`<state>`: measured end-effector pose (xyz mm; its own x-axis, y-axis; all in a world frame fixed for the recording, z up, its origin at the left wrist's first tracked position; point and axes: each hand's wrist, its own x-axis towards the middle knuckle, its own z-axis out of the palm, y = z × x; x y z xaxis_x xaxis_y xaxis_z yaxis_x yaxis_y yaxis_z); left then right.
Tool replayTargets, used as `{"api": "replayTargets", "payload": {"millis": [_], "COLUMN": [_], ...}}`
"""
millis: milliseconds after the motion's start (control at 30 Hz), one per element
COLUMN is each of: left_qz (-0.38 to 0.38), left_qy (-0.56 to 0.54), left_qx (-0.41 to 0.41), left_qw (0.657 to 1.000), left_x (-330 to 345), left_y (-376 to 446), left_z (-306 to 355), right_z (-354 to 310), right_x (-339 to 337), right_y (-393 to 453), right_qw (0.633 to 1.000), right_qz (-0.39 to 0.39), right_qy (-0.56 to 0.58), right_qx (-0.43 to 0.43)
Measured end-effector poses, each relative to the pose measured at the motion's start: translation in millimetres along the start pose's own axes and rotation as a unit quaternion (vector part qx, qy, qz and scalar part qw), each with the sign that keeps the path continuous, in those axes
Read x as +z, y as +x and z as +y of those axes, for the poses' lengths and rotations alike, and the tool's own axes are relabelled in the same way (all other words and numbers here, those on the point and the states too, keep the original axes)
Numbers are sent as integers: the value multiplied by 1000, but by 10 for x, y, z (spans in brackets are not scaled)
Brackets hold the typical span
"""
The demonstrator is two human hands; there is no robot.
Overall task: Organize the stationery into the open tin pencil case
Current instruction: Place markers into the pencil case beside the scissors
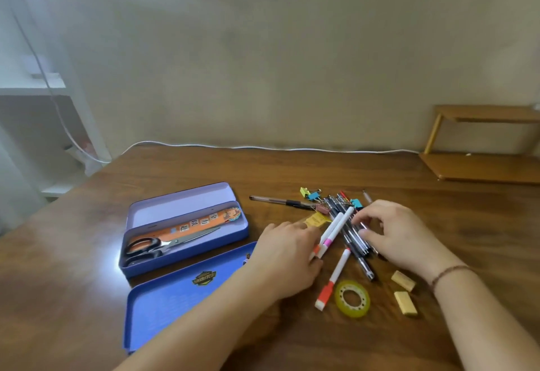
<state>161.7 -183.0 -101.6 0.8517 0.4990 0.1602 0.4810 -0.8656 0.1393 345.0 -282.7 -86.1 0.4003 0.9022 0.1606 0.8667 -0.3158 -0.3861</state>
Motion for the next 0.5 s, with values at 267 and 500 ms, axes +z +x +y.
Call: {"api": "replayTargets", "payload": {"millis": [267, 500], "left_qz": [-1, 33], "left_qy": [-71, -207], "left_qx": [11, 32], "left_qw": [997, 977], "left_x": [-100, -321], "left_y": [-48, -424], "left_z": [-112, -507], "right_z": [-96, -144], "right_x": [75, 103], "right_y": [9, 3], "right_qw": [984, 985], "right_qz": [-145, -60], "right_qy": [-3, 37], "right_qx": [-98, -155]}}
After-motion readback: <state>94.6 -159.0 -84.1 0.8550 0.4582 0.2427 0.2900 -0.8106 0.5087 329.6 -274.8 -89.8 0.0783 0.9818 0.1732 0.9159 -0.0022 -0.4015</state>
